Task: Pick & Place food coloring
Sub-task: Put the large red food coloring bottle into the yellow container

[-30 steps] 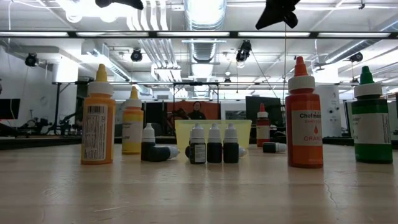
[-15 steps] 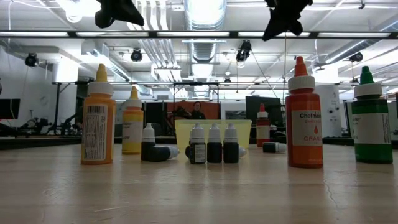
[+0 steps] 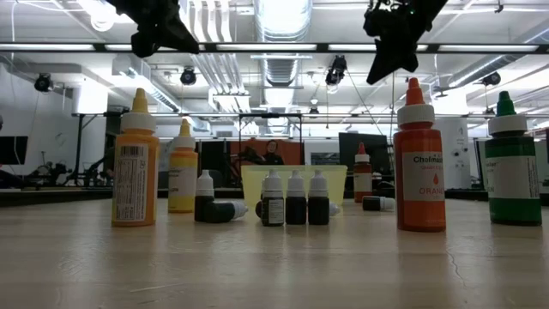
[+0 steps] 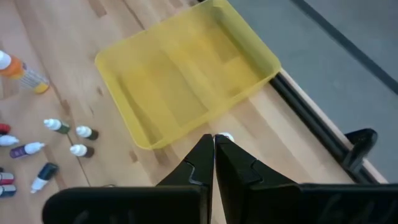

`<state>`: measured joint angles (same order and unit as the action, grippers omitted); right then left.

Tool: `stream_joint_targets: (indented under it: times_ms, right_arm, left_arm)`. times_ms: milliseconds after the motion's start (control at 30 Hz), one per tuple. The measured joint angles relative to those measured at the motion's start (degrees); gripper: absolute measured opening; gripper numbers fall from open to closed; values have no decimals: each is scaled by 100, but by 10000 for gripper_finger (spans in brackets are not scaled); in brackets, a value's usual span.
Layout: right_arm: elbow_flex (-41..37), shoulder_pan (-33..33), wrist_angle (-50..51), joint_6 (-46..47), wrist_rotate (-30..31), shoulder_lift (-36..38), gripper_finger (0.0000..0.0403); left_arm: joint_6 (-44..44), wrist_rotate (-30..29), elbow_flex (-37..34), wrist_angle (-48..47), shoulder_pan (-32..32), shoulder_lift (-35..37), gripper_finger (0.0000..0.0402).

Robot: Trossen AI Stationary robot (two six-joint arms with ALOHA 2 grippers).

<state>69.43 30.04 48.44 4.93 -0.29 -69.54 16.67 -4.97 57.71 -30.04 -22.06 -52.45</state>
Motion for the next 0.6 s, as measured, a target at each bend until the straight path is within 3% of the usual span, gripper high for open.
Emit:
stream_joint_targets:
  times_ms: [400, 600]
  right_arm:
    - [-303, 35, -315, 407, 23, 0, 10]
    - [-121, 167, -301, 389, 1, 4, 42]
  left_arm:
    - [-185, 2, 0, 4, -2, -10, 0]
    - [-195, 2, 0, 4, -2, -10, 0]
